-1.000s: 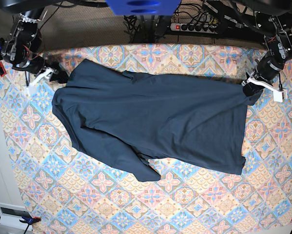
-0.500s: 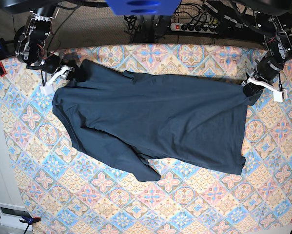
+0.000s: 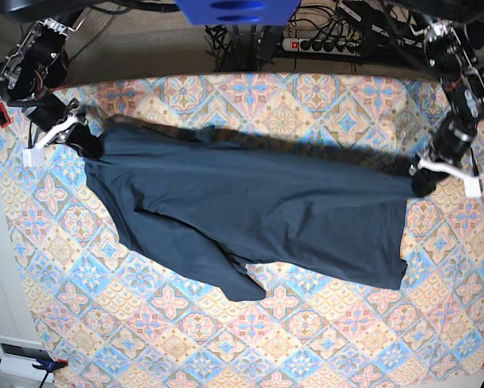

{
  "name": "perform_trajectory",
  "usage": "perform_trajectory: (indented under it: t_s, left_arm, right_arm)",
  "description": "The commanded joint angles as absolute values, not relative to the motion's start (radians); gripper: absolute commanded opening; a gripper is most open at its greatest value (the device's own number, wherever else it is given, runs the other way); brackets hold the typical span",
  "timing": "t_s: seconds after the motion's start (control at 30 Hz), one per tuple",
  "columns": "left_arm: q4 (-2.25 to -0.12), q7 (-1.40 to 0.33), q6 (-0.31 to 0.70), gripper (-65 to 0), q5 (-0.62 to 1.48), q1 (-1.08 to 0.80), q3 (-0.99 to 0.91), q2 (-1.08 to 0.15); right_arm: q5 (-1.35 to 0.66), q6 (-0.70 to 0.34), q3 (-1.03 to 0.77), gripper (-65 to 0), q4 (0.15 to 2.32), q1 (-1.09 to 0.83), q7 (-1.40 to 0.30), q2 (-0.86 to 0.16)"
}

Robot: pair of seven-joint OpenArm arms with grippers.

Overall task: Layout the t-shirt on the table in an organized manner, then fold the t-shirt properly
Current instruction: 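Lift the navy shirt with both grippers, stretching it between them, then swing the lifted shirt and lay it flat across the table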

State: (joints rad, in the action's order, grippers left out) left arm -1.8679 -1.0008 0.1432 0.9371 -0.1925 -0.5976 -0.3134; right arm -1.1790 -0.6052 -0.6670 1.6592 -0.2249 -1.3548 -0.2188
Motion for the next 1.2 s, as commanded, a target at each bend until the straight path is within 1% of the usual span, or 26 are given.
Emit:
perform_trajectory:
  t_s: [0.0, 0.1, 0.17, 0.27, 0.37, 0.47, 0.63, 0.73, 0.83, 0.93, 1.0, 1.1, 1.17]
  left_arm:
    - [-1.885, -0.969, 0.145, -65.0, 0.955, -0.142, -0.602, -0.314]
    - [-1.885, -0.977, 0.145, -65.0, 0.983, -0.044, -0.598, -0.309]
    - [-1.885, -1.023, 0.143, -65.0, 0.989, 0.047, -0.573, -0.309]
    - [-1.883, -1.079, 0.142, -65.0, 0.961, 0.163, -0.541, -0.309]
    - [-1.856, -1.082, 0.142, -65.0, 0.877, 0.272, -0.476, -0.309]
    - [-1.742, -1.082, 0.142, -65.0, 0.834, 0.403, -0.43, -0.309]
    - [-1.488, -1.081, 0.142, -65.0, 0.773, 0.654, -0.427, -0.28]
    - [-1.354, -1.052, 0.142, -65.0, 0.72, 0.811, -0.427, -0.259]
    - [-1.293, -1.01, 0.142, -65.0, 0.684, 0.949, -0.426, -0.239]
    - [-1.291, -1.047, 0.143, -65.0, 0.687, 1.059, -0.426, -0.208]
    - [-1.291, -1.086, 0.143, -65.0, 0.688, 1.095, -0.426, -0.197]
    - [-1.363, -1.125, 0.143, -65.0, 0.717, 1.09, -0.426, -0.199]
    - [-1.435, -1.164, 0.143, -65.0, 0.746, 1.032, -0.426, -0.202]
  right_arm:
    - [-1.23, -0.611, -0.671, -62.6, 1.689, -0.159, -1.308, -0.245]
    - [-1.231, -0.611, -0.67, -62.6, 1.692, -0.042, -1.308, -0.251]
    - [-1.225, -0.611, -0.657, -62.6, 1.667, 0.035, -1.305, -0.285]
    - [-1.225, -0.611, -0.602, -62.6, 1.56, 0.156, -1.3, -0.315]
    - [-1.224, -0.611, -0.55, -62.6, 1.392, 0.325, -1.299, -0.335]
    - [-1.224, -0.611, -0.503, -62.6, 1.233, 0.493, -1.297, -0.355]
    - [-1.191, -0.611, -0.426, -62.6, 1.04, 0.762, -1.254, -0.407]
    - [-1.138, -0.613, -0.39, -62.6, 0.974, 0.909, -1.228, -0.427]
    - [-1.116, -0.613, -0.38, -62.6, 0.949, 1.041, -1.23, -0.441]
    - [-1.118, -0.613, -0.38, -62.6, 0.943, 1.112, -1.234, -0.483]
    - [-1.119, -0.615, -0.387, -62.6, 0.947, 1.116, -1.237, -0.506]
    - [-1.188, -0.618, -0.384, -62.6, 0.963, 1.092, -1.251, -0.522]
    - [-1.233, -0.636, -0.383, -62.6, 0.99, 1.049, -1.279, -0.544]
